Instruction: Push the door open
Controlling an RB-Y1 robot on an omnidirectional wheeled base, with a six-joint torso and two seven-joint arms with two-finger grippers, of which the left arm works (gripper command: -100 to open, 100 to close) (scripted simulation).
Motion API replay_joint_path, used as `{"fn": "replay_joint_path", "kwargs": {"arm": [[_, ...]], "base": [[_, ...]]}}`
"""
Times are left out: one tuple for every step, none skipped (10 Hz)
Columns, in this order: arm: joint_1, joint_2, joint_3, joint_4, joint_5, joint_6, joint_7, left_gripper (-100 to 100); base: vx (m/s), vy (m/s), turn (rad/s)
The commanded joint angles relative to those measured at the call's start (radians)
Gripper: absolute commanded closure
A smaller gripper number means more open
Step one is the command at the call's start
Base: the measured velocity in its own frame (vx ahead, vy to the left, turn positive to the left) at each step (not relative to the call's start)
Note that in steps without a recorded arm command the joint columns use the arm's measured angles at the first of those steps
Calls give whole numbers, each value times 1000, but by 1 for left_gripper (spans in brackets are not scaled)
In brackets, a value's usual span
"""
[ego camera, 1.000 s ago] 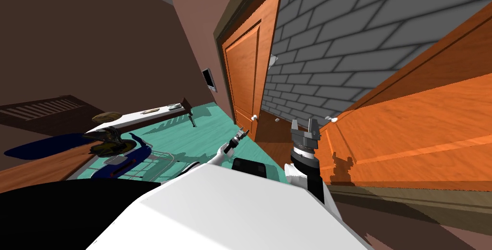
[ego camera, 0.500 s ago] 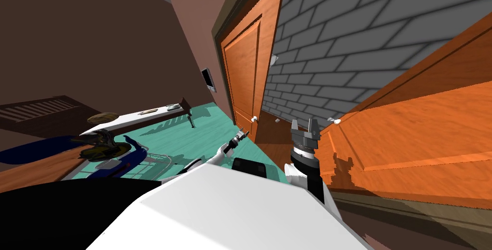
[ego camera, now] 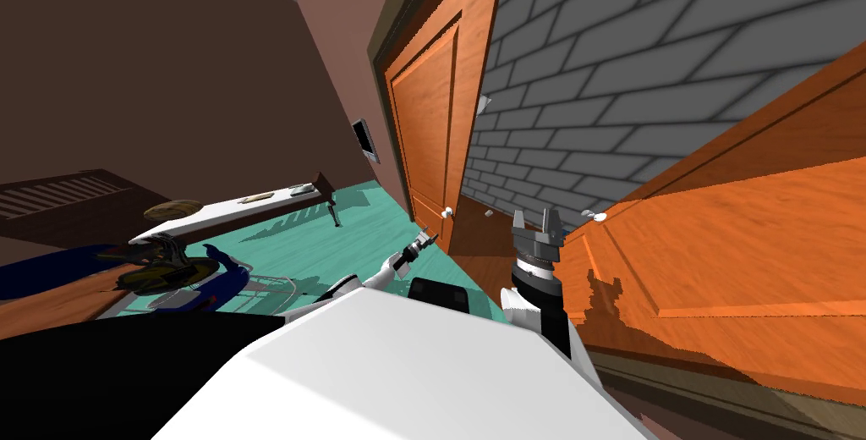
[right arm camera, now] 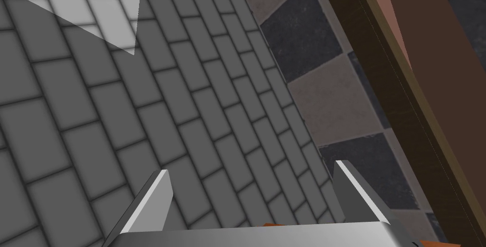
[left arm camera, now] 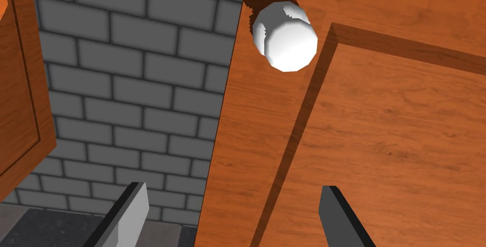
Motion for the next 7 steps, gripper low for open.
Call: {"fn": "replay_joint_path", "kwargs": {"arm": [[-14,2,-6,33,-1,-10,-21,-100],[-21,3,-10,50,-2,-14,-33,-100],[-28,4,-13,68,-3,-19,-45,-100],[-35,5,-17,85,-3,-23,-56,-100],[-48,6,-24,119,-5,-32,-79,-100],[-48,6,-24,119,-5,-32,-79,-100],[-62,8,-31,155,-7,-41,-103,-100]], "base": [[76,-11,-2],[75,1,-1],[76,2,-3],[68,4,-3],[91,12,-5],[76,0,-3],[90,-12,-5]]}}
